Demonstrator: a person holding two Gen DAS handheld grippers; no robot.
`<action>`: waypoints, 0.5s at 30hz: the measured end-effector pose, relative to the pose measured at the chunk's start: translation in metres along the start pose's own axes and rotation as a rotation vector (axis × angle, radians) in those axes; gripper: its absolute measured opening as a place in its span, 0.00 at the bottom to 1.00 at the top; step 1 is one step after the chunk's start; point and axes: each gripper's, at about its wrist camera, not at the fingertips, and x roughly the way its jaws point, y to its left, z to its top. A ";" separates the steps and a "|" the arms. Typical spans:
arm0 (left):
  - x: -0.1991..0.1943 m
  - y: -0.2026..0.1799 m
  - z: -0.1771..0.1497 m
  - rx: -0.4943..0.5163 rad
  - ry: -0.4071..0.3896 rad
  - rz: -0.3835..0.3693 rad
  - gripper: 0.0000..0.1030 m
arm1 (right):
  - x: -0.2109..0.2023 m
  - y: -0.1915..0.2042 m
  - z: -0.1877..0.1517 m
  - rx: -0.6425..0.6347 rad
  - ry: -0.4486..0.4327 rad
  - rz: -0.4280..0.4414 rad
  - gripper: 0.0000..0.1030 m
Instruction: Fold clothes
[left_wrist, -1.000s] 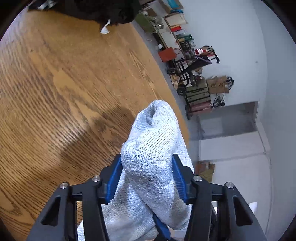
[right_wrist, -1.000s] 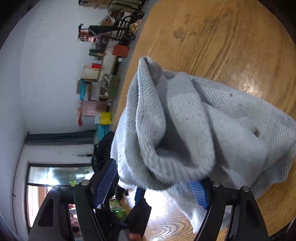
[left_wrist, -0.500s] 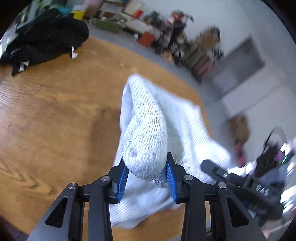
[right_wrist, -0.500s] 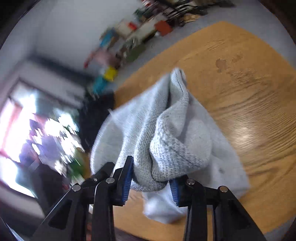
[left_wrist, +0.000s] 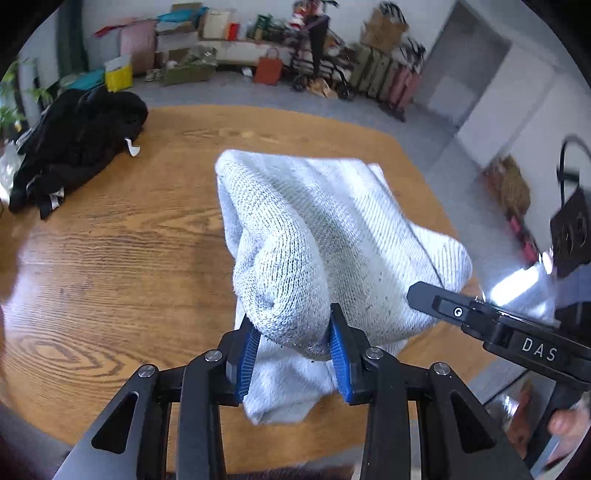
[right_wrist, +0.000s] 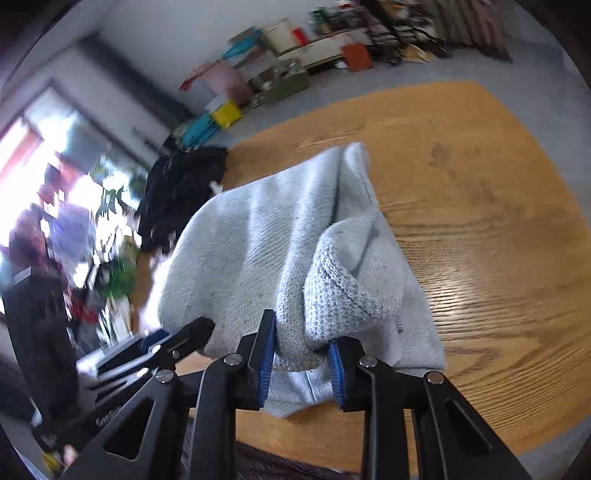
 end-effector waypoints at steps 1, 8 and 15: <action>0.004 0.002 -0.002 0.003 0.032 -0.001 0.37 | 0.001 0.002 -0.007 -0.018 0.029 -0.014 0.27; 0.067 0.010 -0.027 0.000 0.198 0.027 0.36 | 0.045 -0.018 -0.044 0.050 0.244 -0.061 0.25; 0.086 0.010 -0.026 0.019 0.242 0.036 0.36 | 0.070 -0.013 -0.043 0.001 0.301 -0.110 0.26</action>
